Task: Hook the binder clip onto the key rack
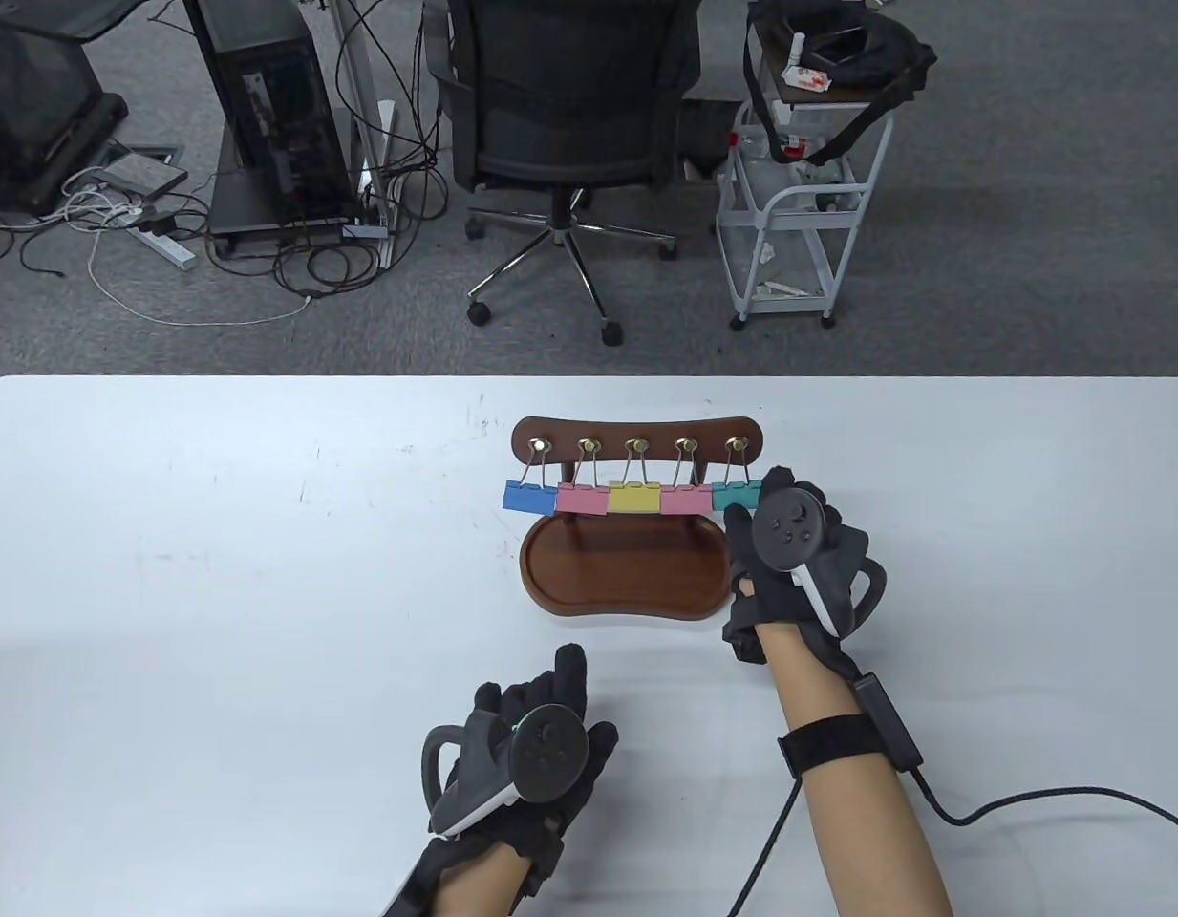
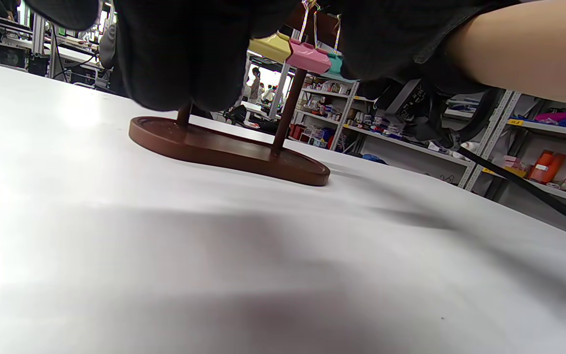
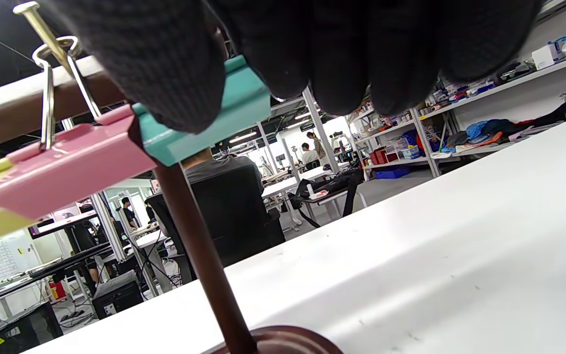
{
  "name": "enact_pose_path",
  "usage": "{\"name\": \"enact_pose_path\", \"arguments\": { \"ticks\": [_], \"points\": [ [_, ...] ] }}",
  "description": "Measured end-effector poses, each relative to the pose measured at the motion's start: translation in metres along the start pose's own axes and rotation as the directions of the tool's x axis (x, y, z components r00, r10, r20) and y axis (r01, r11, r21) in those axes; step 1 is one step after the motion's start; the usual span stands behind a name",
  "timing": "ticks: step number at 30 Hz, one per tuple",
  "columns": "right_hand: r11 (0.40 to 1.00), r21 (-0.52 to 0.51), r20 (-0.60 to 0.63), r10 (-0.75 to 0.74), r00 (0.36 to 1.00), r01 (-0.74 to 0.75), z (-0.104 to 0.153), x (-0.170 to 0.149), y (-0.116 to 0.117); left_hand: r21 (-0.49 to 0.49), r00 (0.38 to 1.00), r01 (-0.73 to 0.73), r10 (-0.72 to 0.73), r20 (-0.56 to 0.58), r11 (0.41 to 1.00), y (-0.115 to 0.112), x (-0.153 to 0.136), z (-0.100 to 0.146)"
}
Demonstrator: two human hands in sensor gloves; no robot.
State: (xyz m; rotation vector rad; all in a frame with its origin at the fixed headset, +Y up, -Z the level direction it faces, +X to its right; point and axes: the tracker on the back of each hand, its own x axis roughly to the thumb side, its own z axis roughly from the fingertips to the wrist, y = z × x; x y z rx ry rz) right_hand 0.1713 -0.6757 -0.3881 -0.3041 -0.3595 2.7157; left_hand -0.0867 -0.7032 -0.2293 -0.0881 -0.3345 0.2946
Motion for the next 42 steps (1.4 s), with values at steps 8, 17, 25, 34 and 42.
{"name": "enact_pose_path", "arguments": {
  "ticks": [8,17,25,34,42],
  "points": [
    [0.999,0.018,0.039,-0.045,0.998,0.044,0.007,-0.006,-0.015,0.009,1.000,-0.003,0.003,0.002,1.000,0.001,0.000,0.000],
    [0.995,0.027,0.127,-0.100,0.987,0.097,0.032,-0.013,-0.045,0.019,1.000,0.016,-0.016,0.020,1.000,0.001,0.004,0.000],
    [0.993,0.043,0.224,-0.114,0.968,0.108,0.070,-0.018,-0.069,0.017,1.000,0.014,-0.015,0.027,1.000,0.000,0.006,0.001],
    [0.992,0.071,0.267,-0.115,0.957,0.099,0.114,-0.025,-0.067,0.016,0.999,0.014,-0.015,0.035,1.000,0.000,0.007,0.000],
    [0.994,0.067,0.236,-0.105,0.966,0.091,0.134,-0.031,-0.050,0.017,0.999,0.014,-0.015,0.039,1.000,-0.001,0.007,0.001]
  ]
}}
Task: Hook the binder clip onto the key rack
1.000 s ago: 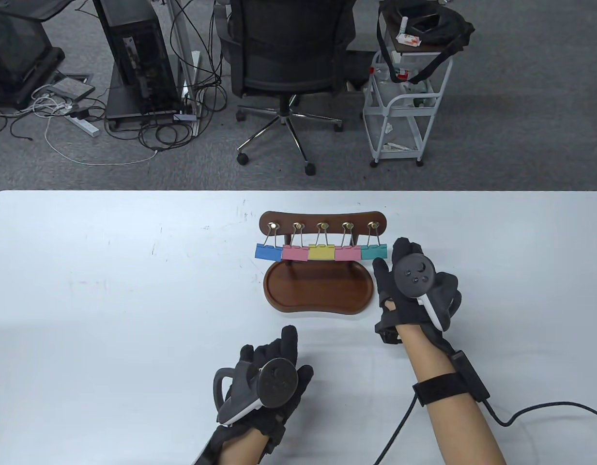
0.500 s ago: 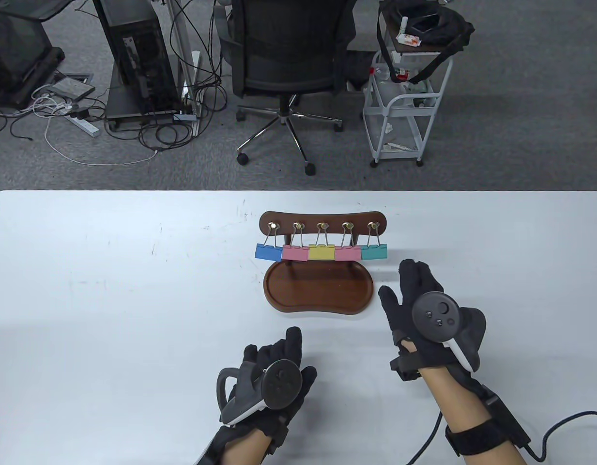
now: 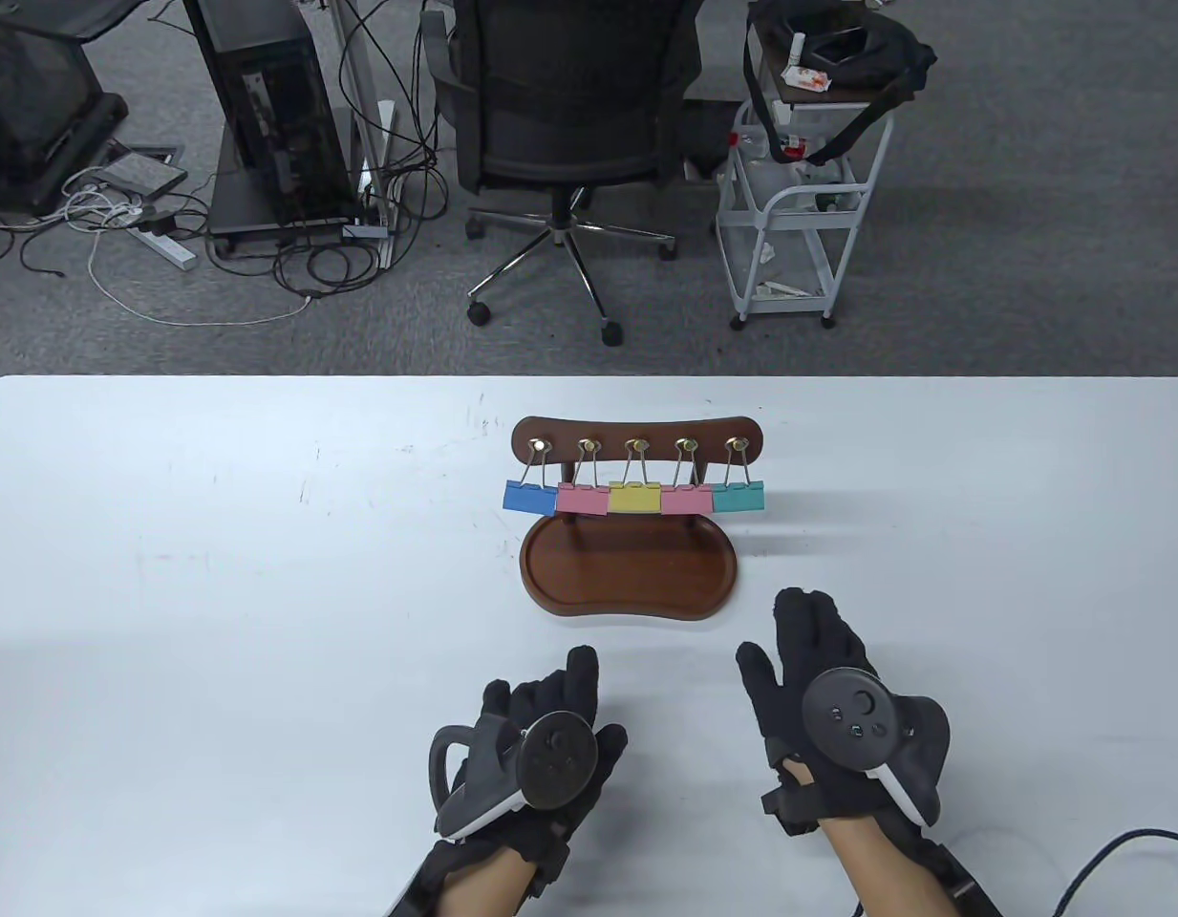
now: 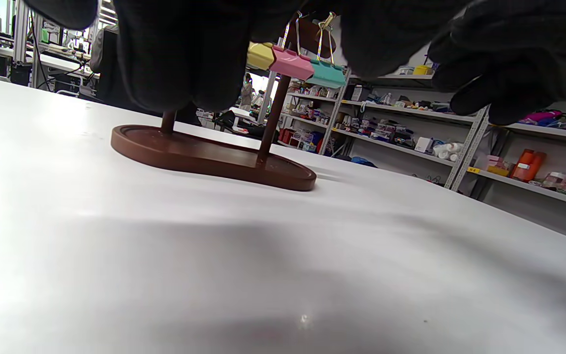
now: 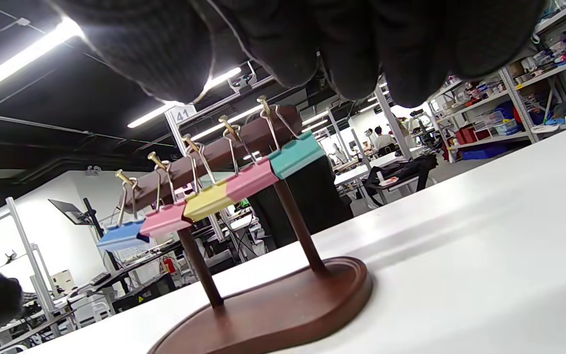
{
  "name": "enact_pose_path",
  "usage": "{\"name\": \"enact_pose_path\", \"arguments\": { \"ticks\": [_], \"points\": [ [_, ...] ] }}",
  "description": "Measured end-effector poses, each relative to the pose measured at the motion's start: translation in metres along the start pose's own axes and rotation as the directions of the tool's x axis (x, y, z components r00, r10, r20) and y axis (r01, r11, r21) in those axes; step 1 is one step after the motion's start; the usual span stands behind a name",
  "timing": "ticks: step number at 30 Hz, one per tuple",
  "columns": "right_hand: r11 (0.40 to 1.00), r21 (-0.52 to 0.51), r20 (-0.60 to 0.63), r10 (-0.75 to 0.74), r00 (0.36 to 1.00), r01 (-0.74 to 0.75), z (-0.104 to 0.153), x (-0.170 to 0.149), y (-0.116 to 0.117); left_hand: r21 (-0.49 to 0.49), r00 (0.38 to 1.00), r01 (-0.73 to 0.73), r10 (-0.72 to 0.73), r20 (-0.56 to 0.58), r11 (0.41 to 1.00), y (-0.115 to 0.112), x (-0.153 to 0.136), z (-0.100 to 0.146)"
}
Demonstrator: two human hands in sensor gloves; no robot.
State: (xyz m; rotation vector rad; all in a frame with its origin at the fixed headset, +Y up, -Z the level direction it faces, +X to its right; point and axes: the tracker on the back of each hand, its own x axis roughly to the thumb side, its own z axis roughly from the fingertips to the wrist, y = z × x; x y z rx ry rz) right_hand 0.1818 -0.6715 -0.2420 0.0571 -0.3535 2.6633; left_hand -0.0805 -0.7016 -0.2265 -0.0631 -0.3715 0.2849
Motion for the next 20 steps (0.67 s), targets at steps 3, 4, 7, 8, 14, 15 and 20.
{"name": "enact_pose_path", "arguments": {
  "ticks": [3,4,7,8,14,15,20],
  "points": [
    [1.000,0.007,-0.024,0.024,0.999,-0.024,0.003,-0.002,0.006,0.002,1.000,-0.003,0.003,-0.001,1.000,0.000,0.000,0.000],
    [0.999,0.012,-0.028,0.031,0.999,-0.031,0.005,-0.003,0.009,0.003,1.000,-0.003,0.003,-0.002,1.000,0.000,-0.001,0.000],
    [0.999,0.030,-0.034,0.042,0.999,-0.041,0.008,-0.006,0.012,0.004,1.000,-0.006,0.006,-0.006,1.000,0.000,-0.002,0.001],
    [0.999,0.033,-0.037,0.042,0.998,-0.041,0.009,-0.006,0.013,0.004,1.000,-0.006,0.006,-0.007,1.000,0.000,-0.002,0.001],
    [0.998,0.063,-0.040,0.029,0.999,-0.027,0.013,-0.009,0.015,0.012,1.000,0.000,0.000,0.001,1.000,0.001,0.001,0.002],
    [0.997,0.068,-0.043,0.027,0.999,-0.024,0.014,-0.010,0.016,0.012,1.000,0.002,-0.002,0.002,1.000,0.001,0.001,0.003],
    [0.997,0.081,-0.045,0.024,0.999,-0.020,0.015,-0.009,0.016,0.013,1.000,0.007,-0.007,-0.006,1.000,0.001,-0.001,0.003]
  ]
}}
